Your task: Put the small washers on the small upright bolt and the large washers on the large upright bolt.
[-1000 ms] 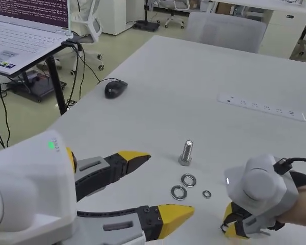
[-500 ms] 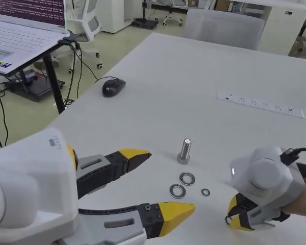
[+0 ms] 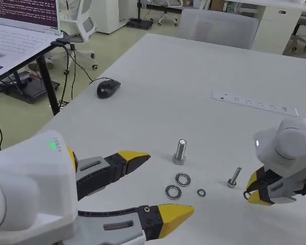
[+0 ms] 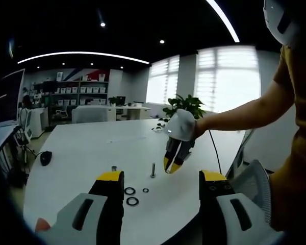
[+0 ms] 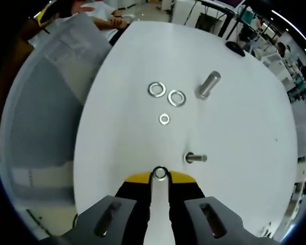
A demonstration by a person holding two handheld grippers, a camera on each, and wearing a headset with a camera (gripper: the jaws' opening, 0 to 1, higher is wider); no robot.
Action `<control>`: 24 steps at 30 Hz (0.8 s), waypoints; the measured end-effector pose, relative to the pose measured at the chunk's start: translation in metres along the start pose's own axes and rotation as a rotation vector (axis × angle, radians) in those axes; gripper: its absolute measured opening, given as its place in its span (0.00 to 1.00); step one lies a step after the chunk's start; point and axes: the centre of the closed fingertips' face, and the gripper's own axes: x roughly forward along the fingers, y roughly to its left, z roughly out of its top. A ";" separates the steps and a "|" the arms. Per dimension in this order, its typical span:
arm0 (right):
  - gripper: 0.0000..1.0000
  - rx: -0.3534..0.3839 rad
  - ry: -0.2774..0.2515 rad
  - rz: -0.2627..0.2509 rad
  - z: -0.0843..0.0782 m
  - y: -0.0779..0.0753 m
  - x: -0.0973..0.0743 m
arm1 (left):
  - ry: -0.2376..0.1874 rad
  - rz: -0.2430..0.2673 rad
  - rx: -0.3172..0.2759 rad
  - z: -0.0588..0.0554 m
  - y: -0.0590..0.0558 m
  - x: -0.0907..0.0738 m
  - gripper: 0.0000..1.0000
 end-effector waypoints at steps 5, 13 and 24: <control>0.12 -0.003 0.000 -0.025 0.002 -0.012 -0.008 | 0.006 -0.003 0.002 -0.001 0.000 0.001 0.58; 0.12 -0.021 -0.010 -0.055 0.015 -0.032 -0.016 | 0.008 -0.004 0.002 0.000 0.001 0.001 0.58; 0.12 -0.044 -0.003 -0.053 0.023 -0.044 -0.012 | 0.011 0.014 -0.005 0.000 0.006 -0.002 0.58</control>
